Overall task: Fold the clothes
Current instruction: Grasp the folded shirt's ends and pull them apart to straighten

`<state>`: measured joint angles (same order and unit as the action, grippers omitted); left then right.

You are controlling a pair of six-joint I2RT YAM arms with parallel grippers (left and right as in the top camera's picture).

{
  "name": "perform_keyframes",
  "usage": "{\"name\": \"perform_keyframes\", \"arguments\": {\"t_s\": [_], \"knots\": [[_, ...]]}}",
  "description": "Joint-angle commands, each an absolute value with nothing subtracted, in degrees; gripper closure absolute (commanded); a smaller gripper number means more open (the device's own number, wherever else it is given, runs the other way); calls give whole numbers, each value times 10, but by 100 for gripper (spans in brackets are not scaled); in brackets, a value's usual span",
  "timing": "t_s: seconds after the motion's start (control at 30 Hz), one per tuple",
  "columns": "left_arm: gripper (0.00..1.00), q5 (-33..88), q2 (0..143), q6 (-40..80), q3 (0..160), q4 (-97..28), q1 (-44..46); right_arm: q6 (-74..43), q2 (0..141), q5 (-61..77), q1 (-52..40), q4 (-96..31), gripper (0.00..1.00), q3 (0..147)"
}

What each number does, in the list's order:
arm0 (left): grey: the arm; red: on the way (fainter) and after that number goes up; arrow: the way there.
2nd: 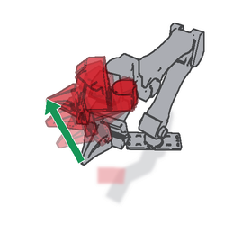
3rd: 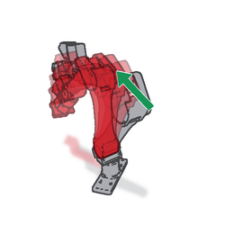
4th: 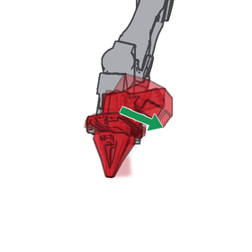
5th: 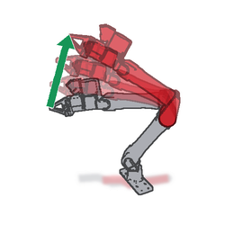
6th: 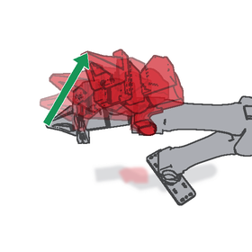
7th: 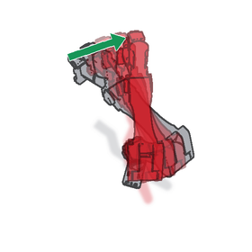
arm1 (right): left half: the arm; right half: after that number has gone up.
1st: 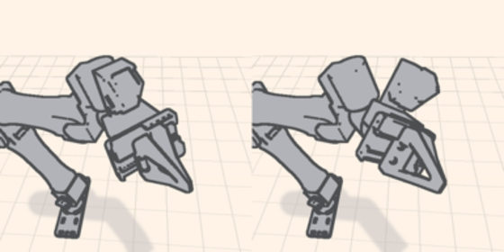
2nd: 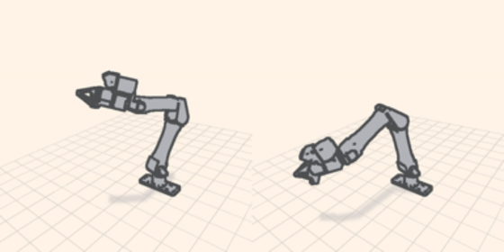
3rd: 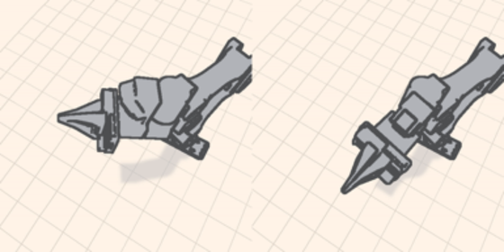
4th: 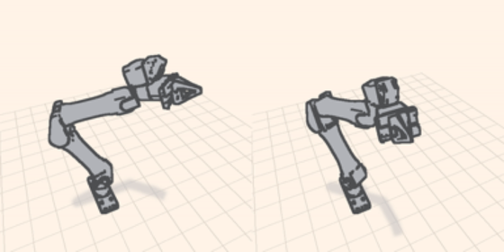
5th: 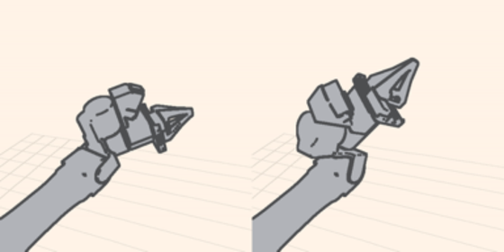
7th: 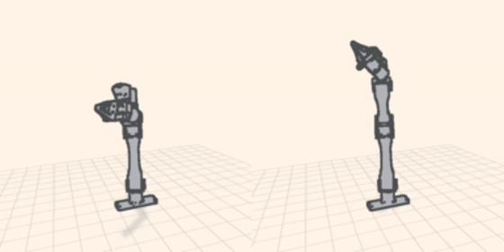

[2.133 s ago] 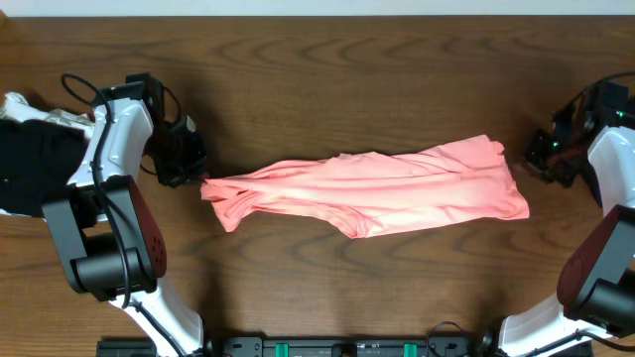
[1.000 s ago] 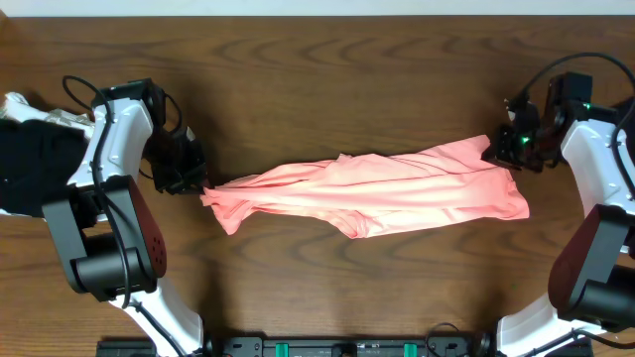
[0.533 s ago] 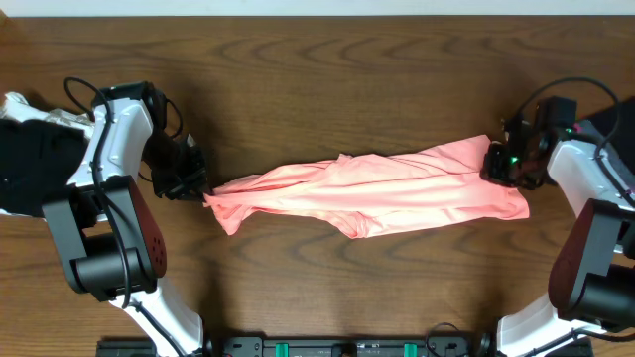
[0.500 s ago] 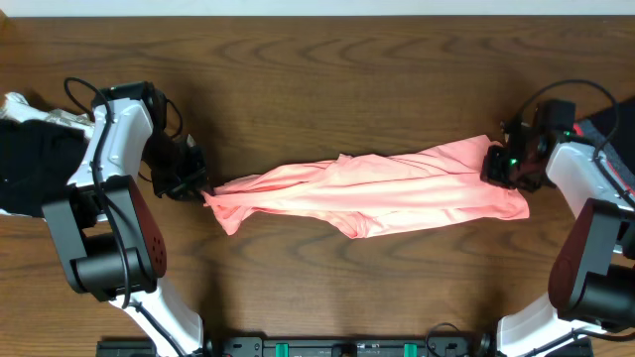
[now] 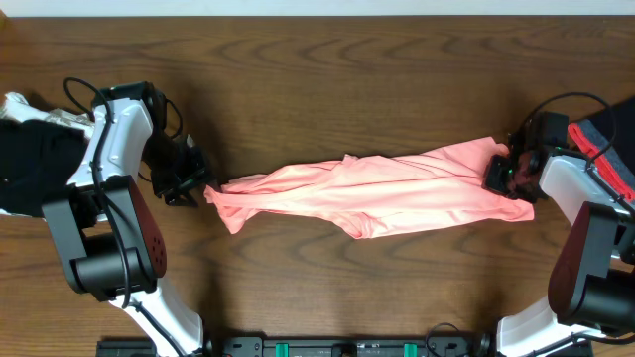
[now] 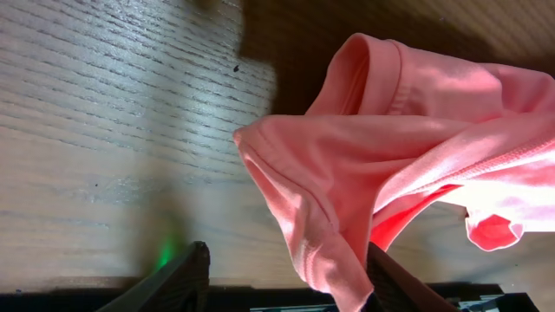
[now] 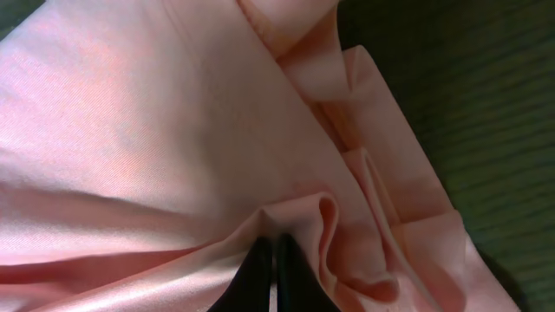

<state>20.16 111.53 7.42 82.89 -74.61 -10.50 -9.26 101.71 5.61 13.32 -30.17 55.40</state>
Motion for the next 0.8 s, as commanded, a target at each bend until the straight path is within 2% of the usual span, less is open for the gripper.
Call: {"name": "perform_keyframes", "arguments": {"t_s": [0.0, 0.07, 0.17, 0.7, 0.73, 0.77], "knots": [[33, 214, 1100, 75, 826, -750, -108, -107, 1023, 7, 142, -306, 96, 536], [22, 236, 1100, 75, 821, -747, -106, -107, 1023, 7, 142, -306, 96, 536], [20, 264, 1101, 75, 806, -725, -102, -107, 1023, 7, 142, -306, 96, 536], [19, 298, 1103, 75, 662, -537, -56, -107, 1023, 16, 142, -306, 97, 536], [20, 298, 1103, 75, 658, -532, -55, -107, 1023, 18, 142, -306, 97, 536], [25, 298, 1103, 75, 658, -529, -55, -107, 1023, 18, 142, -306, 97, 536]]}}
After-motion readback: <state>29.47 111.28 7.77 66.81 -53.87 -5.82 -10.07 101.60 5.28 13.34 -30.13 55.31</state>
